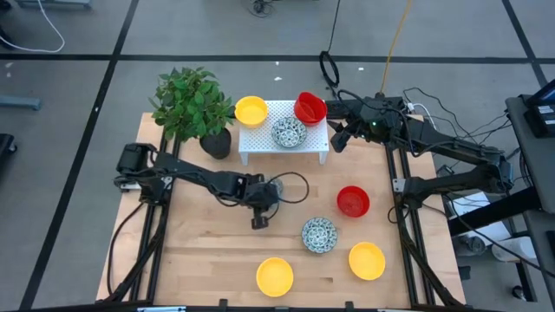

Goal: Pick & Place Mini bowls
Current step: Stack the left blue patterned bowl on the blue patterned bowl on the shelf

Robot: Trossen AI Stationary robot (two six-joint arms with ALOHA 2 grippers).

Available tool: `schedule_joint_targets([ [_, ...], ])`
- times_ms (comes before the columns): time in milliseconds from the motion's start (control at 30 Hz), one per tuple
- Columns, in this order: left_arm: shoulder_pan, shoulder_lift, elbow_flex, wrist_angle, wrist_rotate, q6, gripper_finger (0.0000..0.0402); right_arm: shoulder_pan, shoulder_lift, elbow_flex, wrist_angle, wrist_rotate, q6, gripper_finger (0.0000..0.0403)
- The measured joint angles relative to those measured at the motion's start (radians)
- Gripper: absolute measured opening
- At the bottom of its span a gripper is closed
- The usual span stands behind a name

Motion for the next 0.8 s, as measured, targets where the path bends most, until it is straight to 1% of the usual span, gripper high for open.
schedule_joint_targets([
  [100, 0.003, 0.044, 0.045, -0.015, -0.032, 0.085, 0.0024, 0.0, 0.0, -0.018, 0.026, 0.0, 0.023, 0.016],
  [200, 0.011, 0.081, 0.092, -0.036, -0.048, 0.14, 0.0019, 0.0, 0.0, -0.058, 0.069, -0.019, 0.044, 0.016],
  [333, 0.019, 0.105, 0.129, -0.056, -0.053, 0.154, 0.0012, 0.0, 0.0, -0.13, 0.137, -0.09, 0.053, 0.016],
  [400, 0.02, 0.106, 0.132, -0.056, -0.056, 0.125, 0.0019, 0.005, 0.0, -0.165, 0.168, -0.122, 0.059, 0.016],
  [533, 0.022, 0.102, 0.134, -0.059, -0.089, 0.034, 0.0069, 0.014, 0.0, -0.197, 0.199, -0.131, 0.07, 0.016],
  [633, 0.023, 0.1, 0.134, -0.051, -0.094, 0.007, 0.011, 0.025, 0.0, -0.211, 0.215, -0.131, 0.069, 0.016],
  [700, 0.023, 0.1, 0.134, -0.048, -0.09, 0.0, 0.0135, 0.037, 0.0, -0.214, 0.223, -0.132, 0.06, 0.016],
  [800, 0.023, 0.09, 0.134, -0.034, -0.057, -0.029, 0.0166, 0.058, -0.001, -0.214, 0.218, -0.145, 0.023, 0.0163],
])
